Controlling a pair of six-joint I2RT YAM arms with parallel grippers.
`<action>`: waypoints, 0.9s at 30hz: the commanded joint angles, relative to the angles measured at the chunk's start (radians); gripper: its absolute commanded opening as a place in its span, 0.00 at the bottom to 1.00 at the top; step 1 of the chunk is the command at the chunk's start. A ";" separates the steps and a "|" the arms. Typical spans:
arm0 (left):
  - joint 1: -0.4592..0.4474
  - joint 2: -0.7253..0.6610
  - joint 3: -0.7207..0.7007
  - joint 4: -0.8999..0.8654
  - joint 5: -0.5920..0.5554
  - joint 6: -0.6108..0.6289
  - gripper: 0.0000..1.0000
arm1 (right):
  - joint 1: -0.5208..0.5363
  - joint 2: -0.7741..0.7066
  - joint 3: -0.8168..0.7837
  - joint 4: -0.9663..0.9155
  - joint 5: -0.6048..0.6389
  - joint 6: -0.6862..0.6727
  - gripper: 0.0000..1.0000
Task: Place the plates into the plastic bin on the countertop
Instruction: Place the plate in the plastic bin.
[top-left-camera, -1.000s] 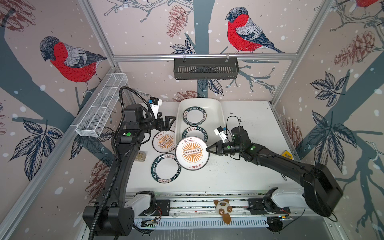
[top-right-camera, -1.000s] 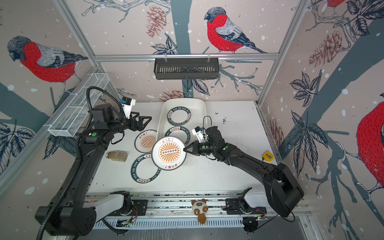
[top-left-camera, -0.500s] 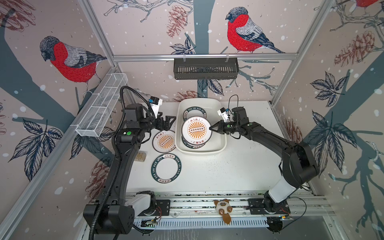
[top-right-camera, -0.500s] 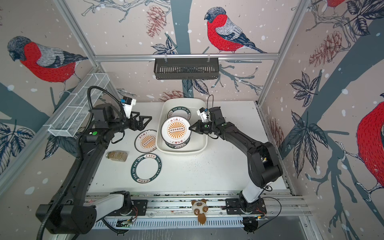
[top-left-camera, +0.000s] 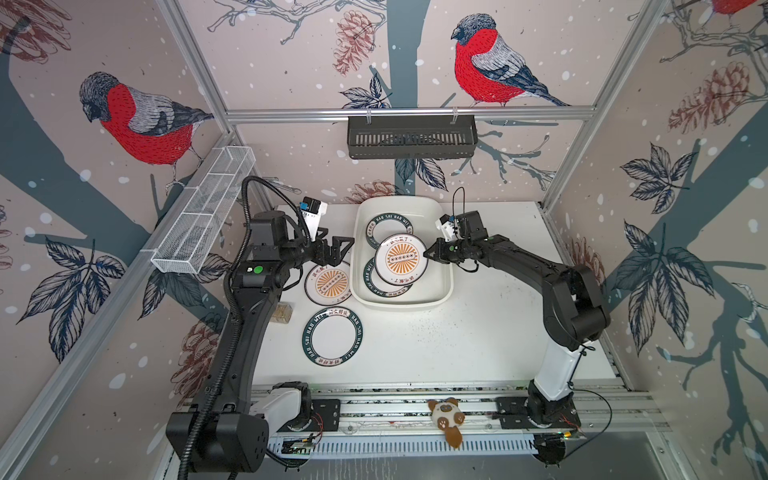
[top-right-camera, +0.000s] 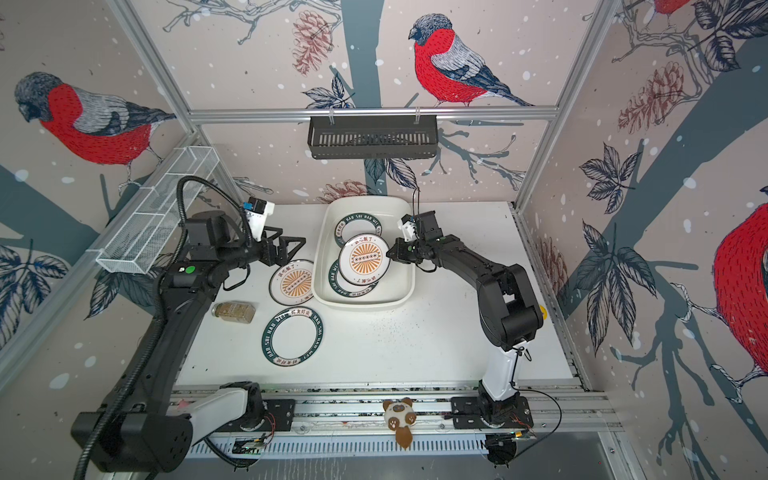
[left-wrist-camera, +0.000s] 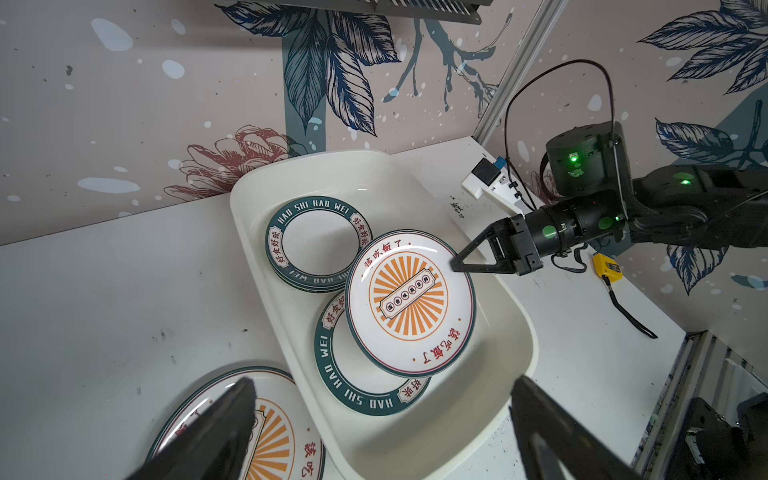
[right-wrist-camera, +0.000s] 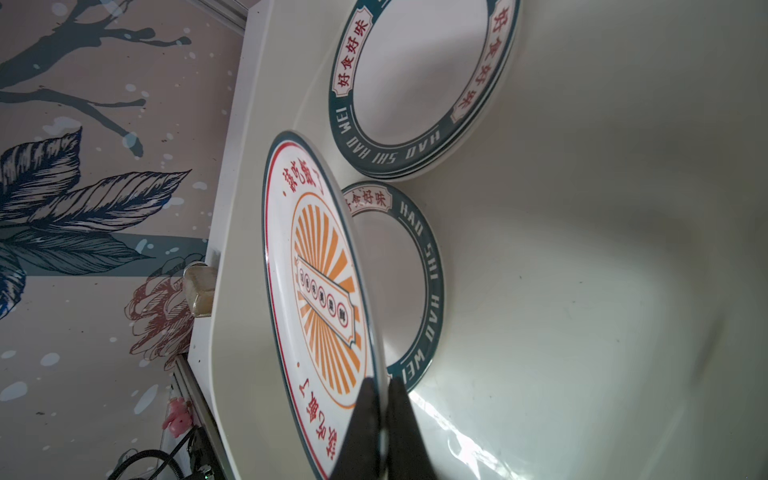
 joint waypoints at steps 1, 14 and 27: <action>0.002 0.004 -0.004 0.020 0.036 0.017 0.95 | 0.000 0.037 0.043 -0.032 0.035 -0.042 0.01; 0.003 0.026 0.002 0.016 0.050 0.019 0.95 | 0.009 0.142 0.124 -0.073 0.022 -0.060 0.01; 0.003 0.010 -0.002 0.024 0.075 0.012 0.95 | 0.049 0.225 0.195 -0.117 0.023 -0.062 0.02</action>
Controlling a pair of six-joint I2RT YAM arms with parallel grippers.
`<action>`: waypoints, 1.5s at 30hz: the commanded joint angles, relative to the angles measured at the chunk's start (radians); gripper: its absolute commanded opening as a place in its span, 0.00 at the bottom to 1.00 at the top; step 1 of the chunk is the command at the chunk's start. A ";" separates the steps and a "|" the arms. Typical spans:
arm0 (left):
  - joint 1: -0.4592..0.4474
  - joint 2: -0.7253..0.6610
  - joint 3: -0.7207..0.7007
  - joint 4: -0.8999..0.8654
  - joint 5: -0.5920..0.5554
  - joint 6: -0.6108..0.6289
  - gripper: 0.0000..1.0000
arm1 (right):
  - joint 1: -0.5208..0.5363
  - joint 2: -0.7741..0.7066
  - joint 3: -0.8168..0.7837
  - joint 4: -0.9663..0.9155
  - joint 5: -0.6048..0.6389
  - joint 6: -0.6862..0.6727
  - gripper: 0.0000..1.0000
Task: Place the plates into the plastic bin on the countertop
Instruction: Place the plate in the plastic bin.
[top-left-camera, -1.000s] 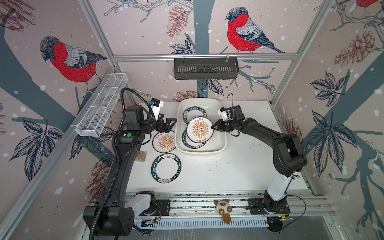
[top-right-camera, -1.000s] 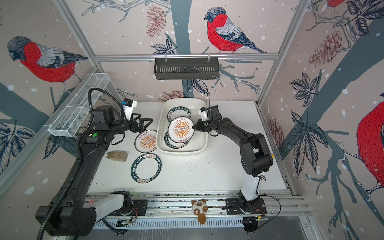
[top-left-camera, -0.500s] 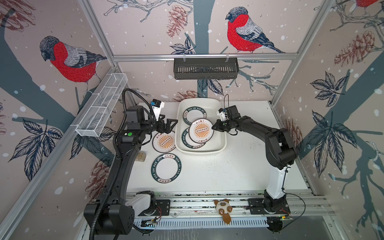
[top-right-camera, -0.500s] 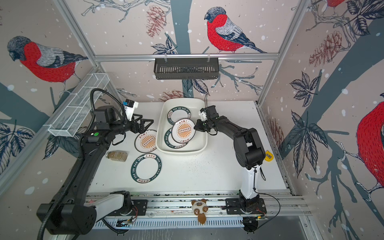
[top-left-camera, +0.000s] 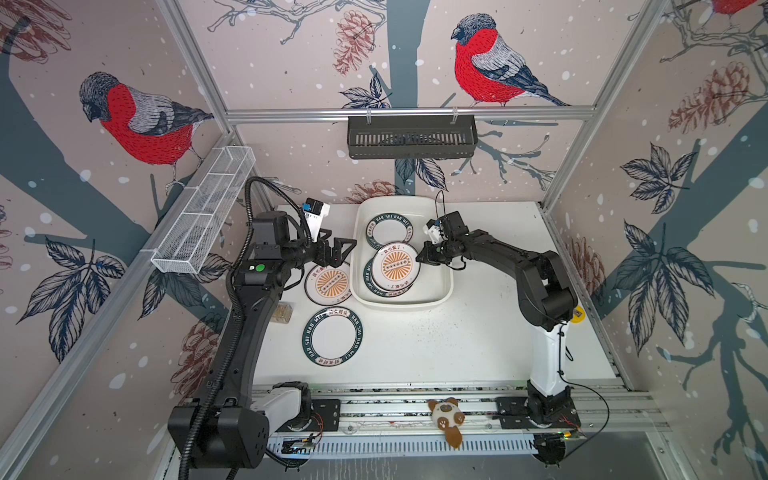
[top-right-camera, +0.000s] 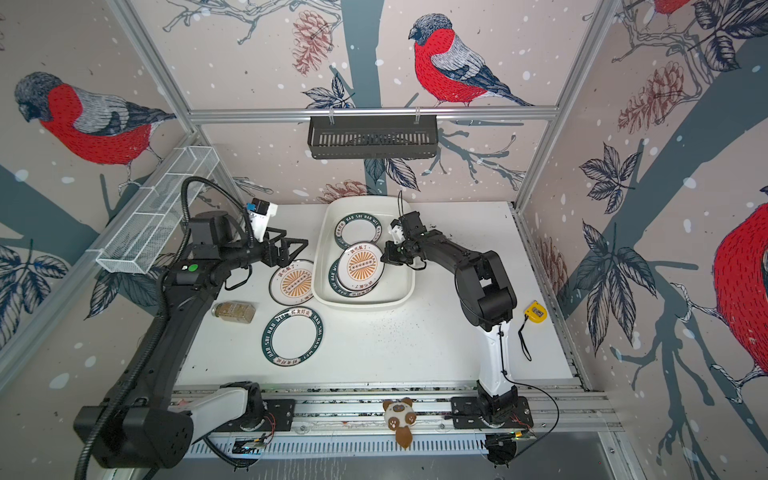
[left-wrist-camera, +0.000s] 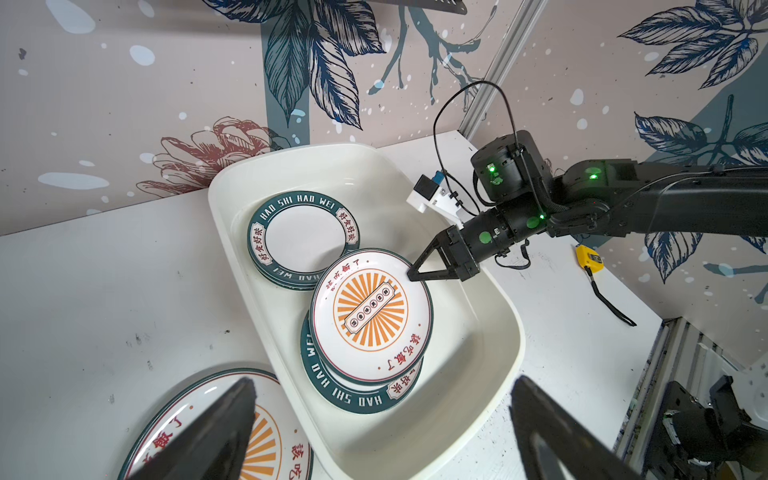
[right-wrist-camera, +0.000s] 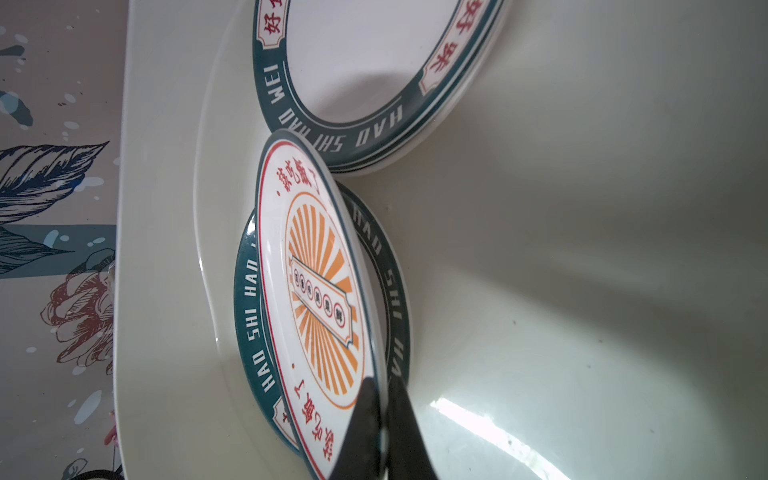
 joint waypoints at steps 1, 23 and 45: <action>0.002 -0.008 0.002 0.025 0.028 0.004 0.95 | 0.007 0.012 0.006 -0.003 -0.015 -0.003 0.02; 0.002 -0.021 0.000 0.033 0.044 -0.004 0.95 | 0.029 0.001 -0.017 -0.007 -0.041 0.020 0.04; 0.002 -0.032 0.003 0.034 0.051 -0.003 0.96 | 0.052 0.009 -0.037 -0.032 -0.015 0.025 0.10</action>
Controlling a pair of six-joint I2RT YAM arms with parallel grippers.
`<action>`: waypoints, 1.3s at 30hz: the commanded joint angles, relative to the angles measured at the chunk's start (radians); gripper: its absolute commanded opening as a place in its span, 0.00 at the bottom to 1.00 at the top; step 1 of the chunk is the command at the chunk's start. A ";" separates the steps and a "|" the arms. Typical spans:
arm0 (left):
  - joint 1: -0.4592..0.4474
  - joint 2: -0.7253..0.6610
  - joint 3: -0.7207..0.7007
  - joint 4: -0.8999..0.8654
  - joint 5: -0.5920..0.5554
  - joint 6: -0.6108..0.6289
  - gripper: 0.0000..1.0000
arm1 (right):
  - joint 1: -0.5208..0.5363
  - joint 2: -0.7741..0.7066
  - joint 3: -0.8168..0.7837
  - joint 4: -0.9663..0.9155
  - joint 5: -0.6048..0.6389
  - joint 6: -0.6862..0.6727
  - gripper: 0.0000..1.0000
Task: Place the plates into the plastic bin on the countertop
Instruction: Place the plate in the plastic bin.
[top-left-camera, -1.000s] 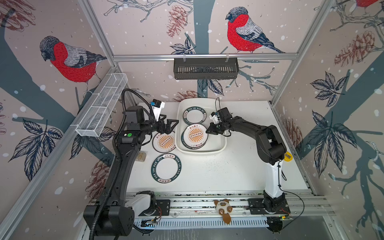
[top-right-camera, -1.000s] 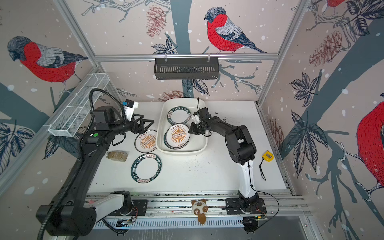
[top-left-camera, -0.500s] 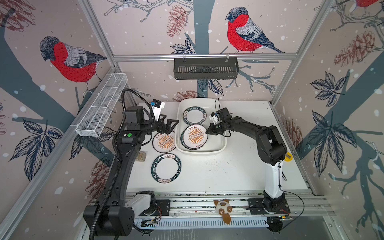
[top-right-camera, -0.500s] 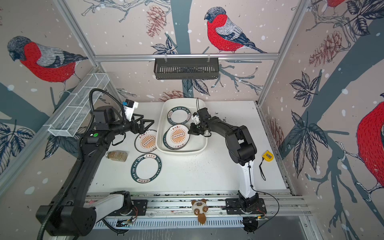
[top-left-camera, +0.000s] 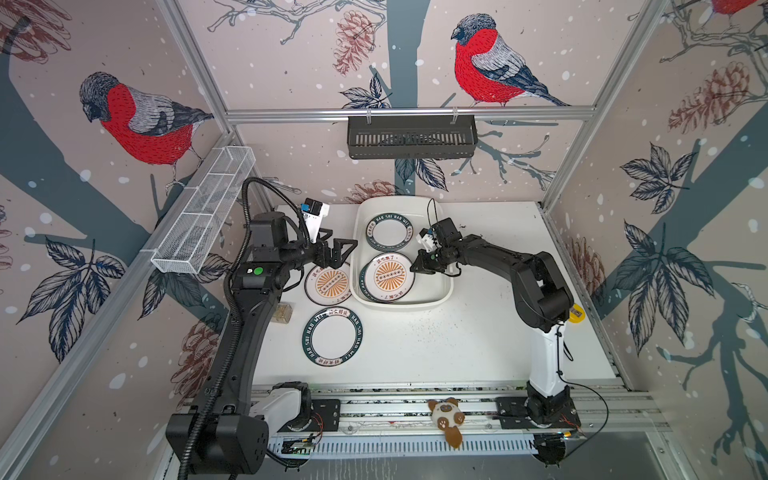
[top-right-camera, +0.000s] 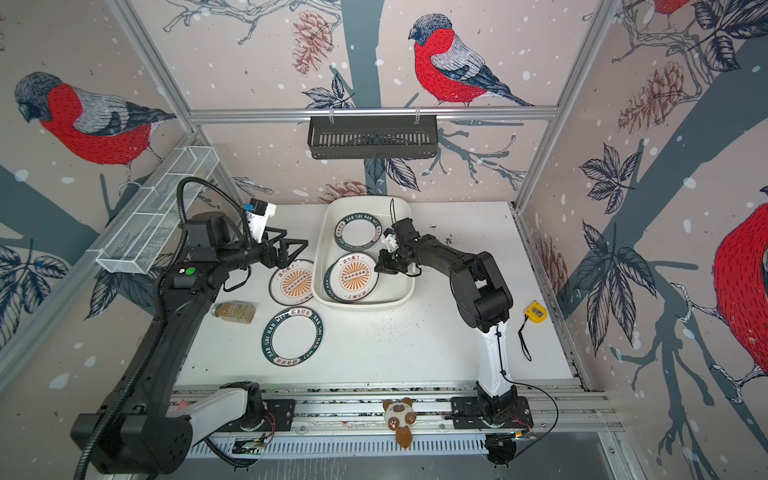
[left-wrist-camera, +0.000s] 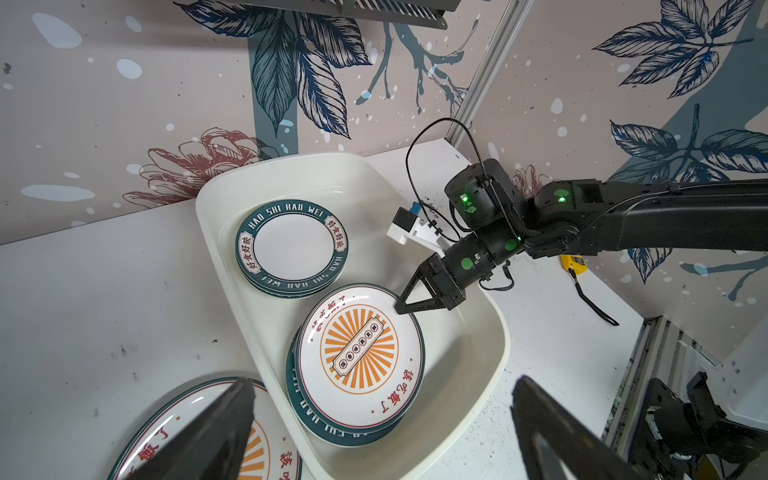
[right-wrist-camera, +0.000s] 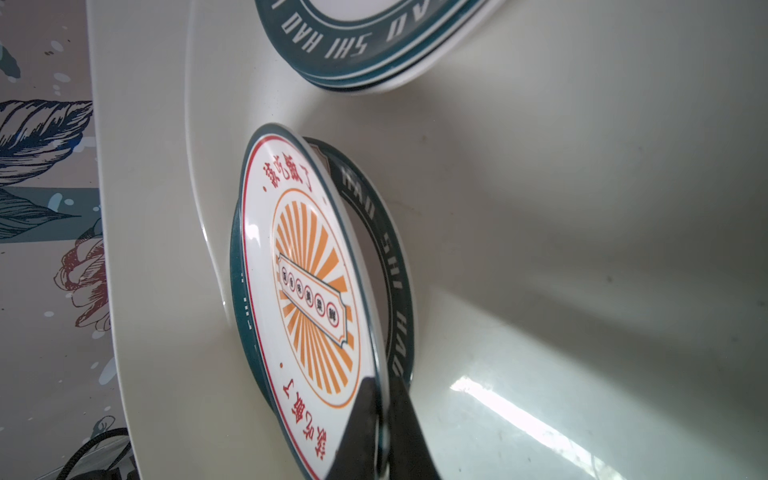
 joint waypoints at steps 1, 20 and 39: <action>0.002 -0.006 0.006 0.027 0.019 0.013 0.96 | 0.006 0.008 -0.002 -0.012 0.025 -0.005 0.11; 0.002 -0.018 0.005 0.025 0.024 0.009 0.96 | 0.010 -0.001 0.000 -0.038 0.053 -0.022 0.19; 0.002 -0.033 -0.121 0.145 -0.273 -0.197 0.96 | 0.006 -0.221 -0.078 0.084 0.187 0.032 0.23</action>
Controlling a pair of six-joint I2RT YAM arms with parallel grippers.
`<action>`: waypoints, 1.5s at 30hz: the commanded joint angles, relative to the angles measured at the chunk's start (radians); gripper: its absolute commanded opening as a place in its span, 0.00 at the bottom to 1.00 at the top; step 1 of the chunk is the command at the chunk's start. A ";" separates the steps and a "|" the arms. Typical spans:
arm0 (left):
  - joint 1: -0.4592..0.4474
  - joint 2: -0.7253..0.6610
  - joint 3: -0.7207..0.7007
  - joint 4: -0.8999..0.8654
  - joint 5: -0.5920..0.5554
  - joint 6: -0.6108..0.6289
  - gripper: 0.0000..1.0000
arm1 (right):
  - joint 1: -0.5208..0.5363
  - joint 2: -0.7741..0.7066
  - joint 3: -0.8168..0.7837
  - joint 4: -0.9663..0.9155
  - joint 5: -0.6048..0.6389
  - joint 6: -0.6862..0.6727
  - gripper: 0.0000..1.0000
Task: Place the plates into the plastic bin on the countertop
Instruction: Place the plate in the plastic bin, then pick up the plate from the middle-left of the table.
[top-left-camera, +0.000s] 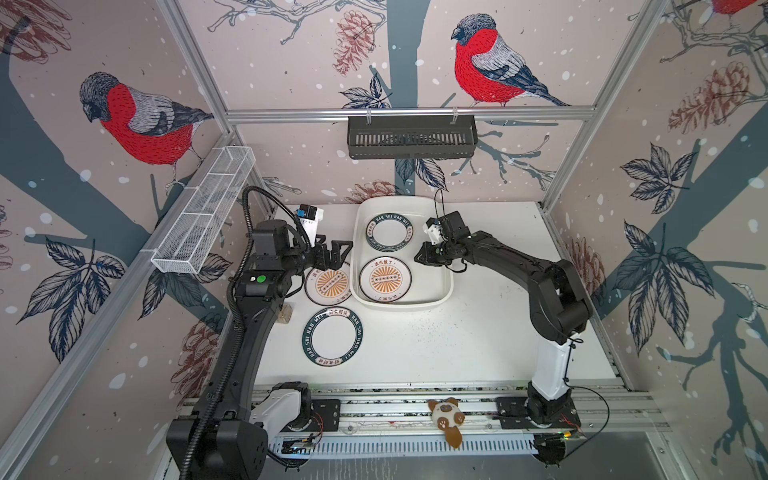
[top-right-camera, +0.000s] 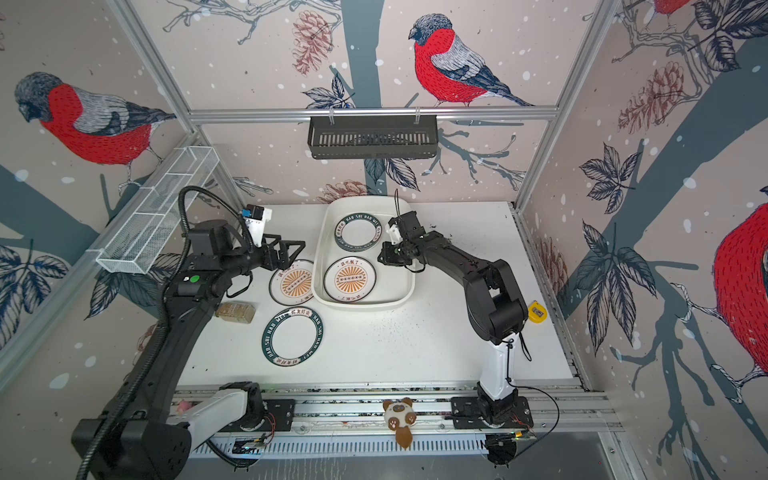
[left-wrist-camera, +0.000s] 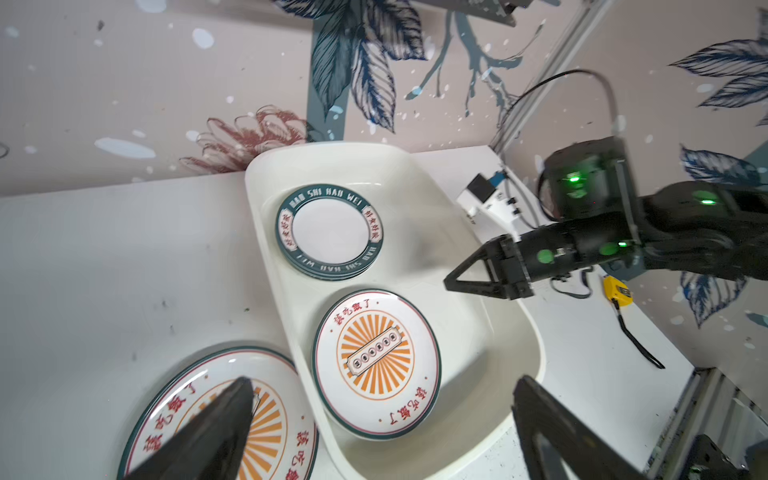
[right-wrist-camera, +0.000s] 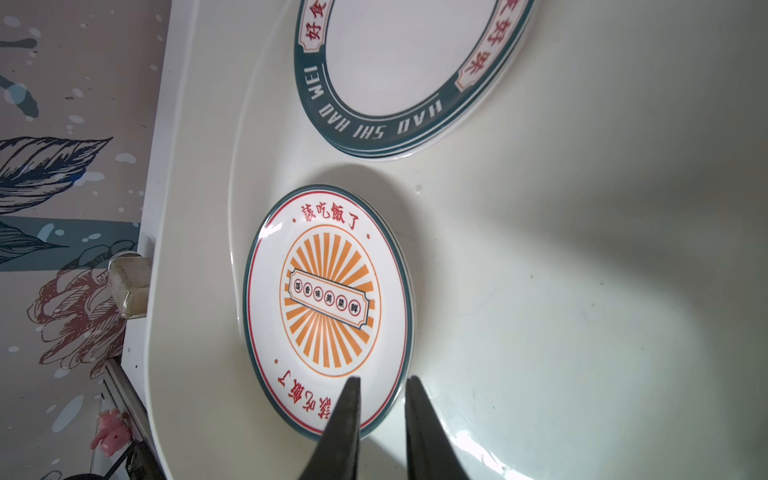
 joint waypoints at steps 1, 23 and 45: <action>0.002 0.011 -0.015 0.073 -0.144 -0.109 0.96 | -0.001 -0.077 -0.053 0.096 0.047 0.037 0.24; 0.001 0.170 -0.010 0.013 -0.456 -0.081 0.97 | -0.001 -0.533 -0.520 0.378 0.128 0.164 0.31; 0.074 0.300 -0.106 0.090 -0.499 0.116 0.96 | -0.010 -0.573 -0.575 0.386 0.120 0.173 0.32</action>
